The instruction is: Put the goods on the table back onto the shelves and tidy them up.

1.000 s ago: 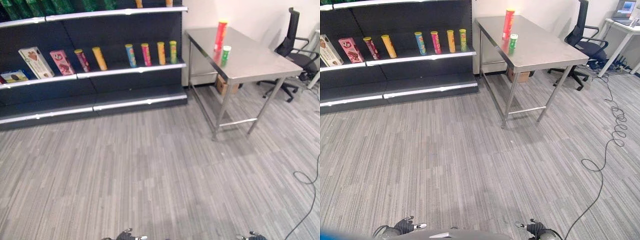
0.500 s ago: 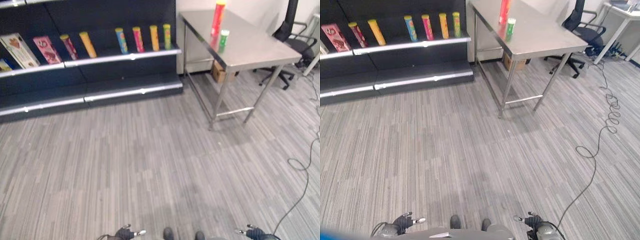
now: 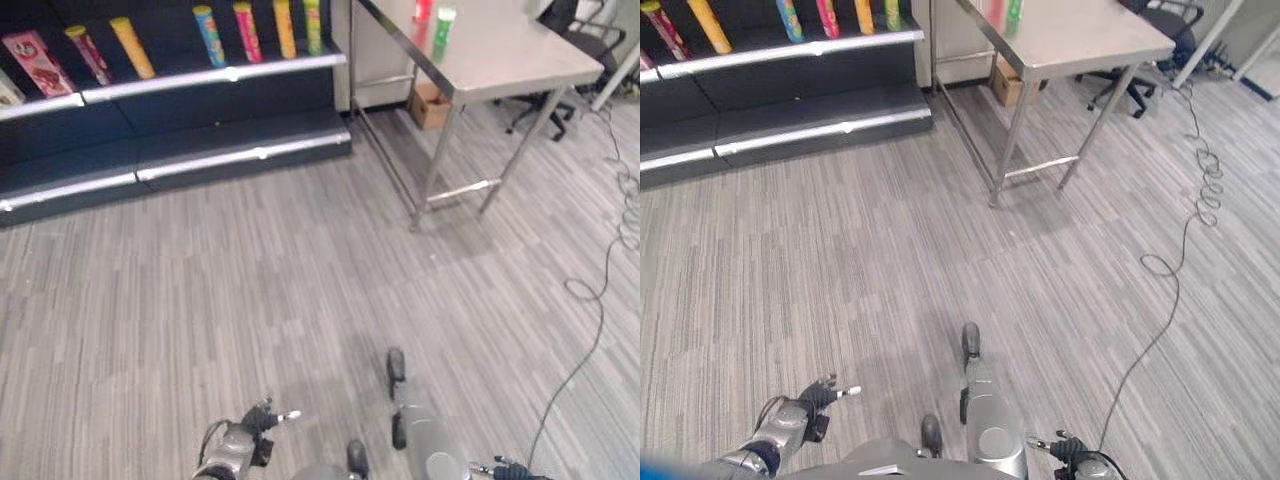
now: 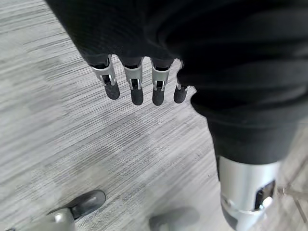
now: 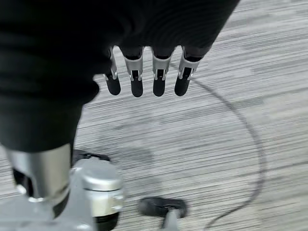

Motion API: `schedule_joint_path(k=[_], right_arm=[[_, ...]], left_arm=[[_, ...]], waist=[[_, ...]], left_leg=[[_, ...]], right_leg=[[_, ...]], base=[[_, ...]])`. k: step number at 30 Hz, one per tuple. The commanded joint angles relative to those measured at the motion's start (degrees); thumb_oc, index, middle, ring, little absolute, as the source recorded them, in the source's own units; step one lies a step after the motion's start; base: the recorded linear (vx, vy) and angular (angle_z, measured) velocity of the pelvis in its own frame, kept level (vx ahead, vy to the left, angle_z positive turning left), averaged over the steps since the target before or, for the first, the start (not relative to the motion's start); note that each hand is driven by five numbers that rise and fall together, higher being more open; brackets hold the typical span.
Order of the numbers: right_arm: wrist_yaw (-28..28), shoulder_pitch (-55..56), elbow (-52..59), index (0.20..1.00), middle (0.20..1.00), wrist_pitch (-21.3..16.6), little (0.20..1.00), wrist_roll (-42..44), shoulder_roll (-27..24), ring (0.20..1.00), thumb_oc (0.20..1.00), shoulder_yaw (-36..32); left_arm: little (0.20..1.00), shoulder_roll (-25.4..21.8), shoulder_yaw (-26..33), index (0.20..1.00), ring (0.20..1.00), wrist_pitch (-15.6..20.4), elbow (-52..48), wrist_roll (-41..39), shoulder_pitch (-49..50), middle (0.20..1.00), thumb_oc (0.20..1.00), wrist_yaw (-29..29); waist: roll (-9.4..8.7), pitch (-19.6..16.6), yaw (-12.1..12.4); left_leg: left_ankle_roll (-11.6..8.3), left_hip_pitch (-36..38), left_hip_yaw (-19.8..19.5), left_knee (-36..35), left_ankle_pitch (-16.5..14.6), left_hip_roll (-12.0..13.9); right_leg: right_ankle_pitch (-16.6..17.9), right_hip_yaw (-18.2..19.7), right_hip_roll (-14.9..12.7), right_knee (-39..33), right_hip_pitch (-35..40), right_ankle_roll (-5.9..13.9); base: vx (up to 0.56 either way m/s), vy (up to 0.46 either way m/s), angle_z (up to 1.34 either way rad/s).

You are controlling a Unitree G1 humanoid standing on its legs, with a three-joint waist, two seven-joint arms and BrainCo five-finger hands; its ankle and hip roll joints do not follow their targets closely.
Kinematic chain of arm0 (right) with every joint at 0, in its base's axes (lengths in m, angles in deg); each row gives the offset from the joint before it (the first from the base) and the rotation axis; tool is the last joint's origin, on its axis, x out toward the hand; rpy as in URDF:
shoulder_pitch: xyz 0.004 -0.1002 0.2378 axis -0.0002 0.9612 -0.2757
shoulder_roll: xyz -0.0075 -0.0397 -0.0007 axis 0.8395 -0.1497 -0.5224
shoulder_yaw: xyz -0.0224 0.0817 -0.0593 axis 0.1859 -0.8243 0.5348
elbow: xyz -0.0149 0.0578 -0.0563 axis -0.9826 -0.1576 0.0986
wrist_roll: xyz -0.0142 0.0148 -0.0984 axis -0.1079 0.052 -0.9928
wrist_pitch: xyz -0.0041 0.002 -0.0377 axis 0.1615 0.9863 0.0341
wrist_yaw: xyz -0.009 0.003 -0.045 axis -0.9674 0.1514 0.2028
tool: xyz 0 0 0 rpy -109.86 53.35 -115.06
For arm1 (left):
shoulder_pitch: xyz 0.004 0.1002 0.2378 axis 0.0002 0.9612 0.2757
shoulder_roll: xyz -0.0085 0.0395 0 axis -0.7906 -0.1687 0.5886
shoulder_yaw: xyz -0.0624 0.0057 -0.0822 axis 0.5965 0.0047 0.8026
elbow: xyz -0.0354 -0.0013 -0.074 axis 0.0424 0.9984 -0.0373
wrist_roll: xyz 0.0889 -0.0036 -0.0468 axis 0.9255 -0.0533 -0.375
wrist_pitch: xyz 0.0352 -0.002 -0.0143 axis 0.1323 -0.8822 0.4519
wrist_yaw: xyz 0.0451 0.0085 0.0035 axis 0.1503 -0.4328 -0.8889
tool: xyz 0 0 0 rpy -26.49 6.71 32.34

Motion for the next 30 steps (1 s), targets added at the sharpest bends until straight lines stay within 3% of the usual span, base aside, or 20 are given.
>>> schedule_joint_path(k=[1,5,8,9,11,12,13,17,18,19,20,22,25,26,30], right_arm=[[0.8,-3.6,-0.1,1.0,1.0,-1.3,1.0,1.8,-3.1,1.0,1.0,0.4],[1.3,-3.1,0.9,1.0,1.0,-2.1,1.0,4.5,-4.7,1.0,1.0,-0.8],[2.0,-3.5,0.6,1.0,1.0,-2.3,1.0,5.3,-6.0,1.0,1.0,-0.8],[2.5,-4.3,-0.3,1.0,1.0,-2.1,1.0,5.6,-6.3,1.0,1.0,-0.4],[3.1,-5.4,-0.7,1.0,1.0,-1.8,1.0,6.0,-6.5,1.0,1.0,-0.2],[3.1,-5.8,-0.9,1.0,1.0,-1.9,1.0,6.4,-6.2,1.0,1.0,0.2],[3.1,-5.8,-0.9,1.0,1.0,-1.9,1.0,6.4,-6.2,1.0,1.0,0.2],[2.7,-5.6,-1.2,1.0,1.0,-1.9,1.0,5.0,-5.1,1.0,1.0,1.8],[2.7,-5.6,-1.3,1.0,1.0,-1.9,1.0,4.5,-4.9,1.0,1.0,2.4],[2.7,-5.6,-1.3,1.0,1.0,-2.0,1.0,3.3,-4.5,1.0,1.0,3.2],[2.7,-5.6,-1.3,1.0,1.0,-2.0,1.0,3.3,-4.5,1.0,1.0,3.2],[2.9,-5.7,-1.6,1.0,1.0,-2.2,1.0,2.3,-3.9,1.0,1.0,3.6],[2.8,-4.9,-2.1,1.0,1.0,-2.0,1.0,1.4,-3.1,1.0,1.0,3.6],[2.2,-4.1,-2.5,1.0,1.0,-1.5,1.0,0.1,-2.5,1.0,1.0,3.6],[1.5,-3.0,-3.1,1.0,1.0,-1.3,1.0,-0.4,-1.6,1.0,1.0,2.8]], left_arm=[[1.0,-1.7,-0.6,1.0,1.0,1.0,-0.4,0.0,1.8,1.0,1.0,-0.6],[1.0,-1.2,-2.3,1.0,1.0,0.9,-1.2,-0.1,1.6,1.0,1.0,-0.4],[1.0,-1.4,-2.5,1.0,1.0,0.5,-2.5,-1.3,1.5,1.0,1.0,-0.6],[1.0,-1.6,-2.0,1.0,1.0,0.3,-3.1,-2.4,1.5,1.0,1.0,-1.1],[1.0,-1.6,-1.4,1.0,1.0,0.1,-3.1,-3.6,1.5,1.0,1.0,-1.6],[1.0,-1.3,-0.8,1.0,1.0,0.3,-2.5,-4.3,1.7,1.0,1.0,-2.0],[1.0,-1.3,-0.8,1.0,1.0,0.3,-2.5,-4.4,1.6,1.0,1.0,-2.0],[1.0,-1.3,-0.3,1.0,1.0,0.3,-0.8,-3.5,2.3,1.0,1.0,-2.1],[1.0,-1.3,-0.1,1.0,1.0,0.4,-0.7,-3.6,2.5,1.0,1.0,-2.2],[1.0,-1.3,0.1,1.0,1.0,0.5,-0.5,-3.9,2.8,1.0,1.0,-2.2],[1.0,-1.3,0.1,1.0,1.0,0.5,-0.5,-3.9,2.8,1.0,1.0,-2.2],[1.0,-1.2,0.2,1.0,1.0,0.5,-0.2,-3.9,2.9,1.0,1.0,-2.2],[1.0,-1.2,0.9,1.0,1.0,0.4,0.8,-3.8,3.7,1.0,1.0,-2.1],[1.0,-1.3,1.6,1.0,1.0,0.2,1.2,-3.2,4.7,1.0,1.0,-1.9],[1.0,-1.8,1.9,1.0,1.0,0.1,1.4,-2.4,5.1,1.0,1.0,-2.0]], waist=[[1.55,-2.2,-0.5],[3.05,-3.6,-1.5],[2.1,-3.2,-1.0],[0.62,-2.3,-0.3],[-0.27,-0.7,1.6],[-1.02,-0.1,3.3],[-1.19,-0.2,3.2],[-2.61,0.2,6.3],[-2.18,0.4,7.4],[-0.98,0.0,8.9],[-1.11,0.2,8.9],[-0.82,0.4,10.1],[-1.1,-0.3,10.2],[-0.65,-1.4,10.6],[-1.39,-3.4,10.6]], left_leg=[[-7.97,15.0,-1.8,-4.6,-3.0,9.8],[-13.36,10.9,-0.8,7.9,10.3,13.7],[-15.92,2.9,3.2,24.5,18.5,16.4],[-14.25,-1.1,7.8,32.1,20.6,19.8],[-12.63,-5.6,9.3,37.3,17.7,19.8],[-11.6,-10.8,9.1,37.1,14.3,18.6],[-11.54,-10.9,9.1,36.9,14.5,18.4],[-10.15,-19.9,8.0,21.3,10.9,14.8],[-10.41,-20.8,6.3,14.4,11.9,14.0],[-11.52,-21.1,2.1,1.9,17.3,13.7],[-11.53,-20.5,2.1,1.3,17.6,13.5],[-13.37,-22.8,-0.8,-7.0,20.5,13.4],[-14.33,-24.3,2.0,-7.8,22.2,15.5],[-14.18,-23.0,2.5,-7.2,24.4,16.6],[-13.21,-21.0,4.7,-6.3,24.2,16.2]], right_leg=[[5.4,-0.3,0.7,3.8,-2.2,1.36],[2.9,-1.9,3.7,4.6,2.2,-1.87],[-1.6,-2.8,5.6,2.0,8.7,-5.46],[-3.7,-2.8,6.2,0.9,12.0,-7.25],[-5.4,-1.6,6.5,0.7,14.7,-7.66],[-6.9,0.0,6.6,0.7,17.2,-7.74],[-6.9,-0.1,6.4,0.7,17.0,-7.71],[-9.7,2.3,5.9,0.7,21.4,-6.33],[-10.4,3.0,6.4,0.7,22.7,-5.94],[-11.7,4.5,7.7,0.7,24.7,-5.61],[-11.8,4.5,7.6,0.7,25.0,-5.59],[-13.7,6.8,8.3,0.7,28.0,-5.63],[-15.6,9.9,8.0,0.7,31.8,-5.45],[-16.5,11.3,7.2,0.7,33.9,-4.96],[-16.6,11.9,4.0,4.0,34.5,-3.27]], base=[[0.52,-0.232,0.7],[0.43,-0.216,0.52],[0.48,-0.355,0.72],[0.52,-0.442,0.44],[0.42,-0.279,0.18],[0.27,-0.117,-0.08],[0.37,-0.093,-0.11],[0.33,0.016,-0.28],[0.55,0.148,-0.44],[0.44,0.122,-0.6],[0.47,0.118,-0.7],[0.39,0.082,-0.88],[0.52,0.211,-0.69],[0.5,0.265,-0.62],[0.41,0.263,-0.55]])
